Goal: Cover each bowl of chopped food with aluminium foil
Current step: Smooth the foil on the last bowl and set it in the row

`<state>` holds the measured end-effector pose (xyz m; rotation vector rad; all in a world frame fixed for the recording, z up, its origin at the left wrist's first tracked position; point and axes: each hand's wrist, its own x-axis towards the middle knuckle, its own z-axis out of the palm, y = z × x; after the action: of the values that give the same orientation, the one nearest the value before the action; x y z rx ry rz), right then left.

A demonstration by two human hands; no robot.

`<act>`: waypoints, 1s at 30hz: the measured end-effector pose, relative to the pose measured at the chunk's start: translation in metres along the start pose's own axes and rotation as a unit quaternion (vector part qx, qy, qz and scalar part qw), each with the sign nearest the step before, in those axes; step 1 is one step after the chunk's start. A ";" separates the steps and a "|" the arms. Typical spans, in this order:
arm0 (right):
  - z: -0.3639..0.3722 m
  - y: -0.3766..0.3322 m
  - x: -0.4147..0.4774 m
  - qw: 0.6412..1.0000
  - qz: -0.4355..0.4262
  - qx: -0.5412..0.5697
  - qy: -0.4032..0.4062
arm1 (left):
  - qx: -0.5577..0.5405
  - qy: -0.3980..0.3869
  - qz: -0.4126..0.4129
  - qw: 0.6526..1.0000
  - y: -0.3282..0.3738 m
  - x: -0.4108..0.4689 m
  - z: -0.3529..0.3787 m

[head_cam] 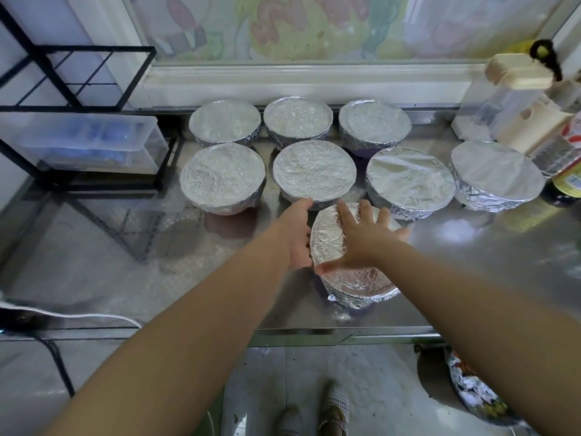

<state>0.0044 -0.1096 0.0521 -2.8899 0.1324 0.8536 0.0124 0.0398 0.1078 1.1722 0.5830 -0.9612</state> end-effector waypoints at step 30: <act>-0.013 0.003 -0.007 0.999 0.024 0.020 -0.014 | -0.118 0.100 0.157 0.975 -0.091 0.032 -0.013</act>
<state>0.0055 -0.1137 0.0664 -2.8467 0.2153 0.8891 -0.0487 0.0343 0.0326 1.1128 0.6299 -0.4933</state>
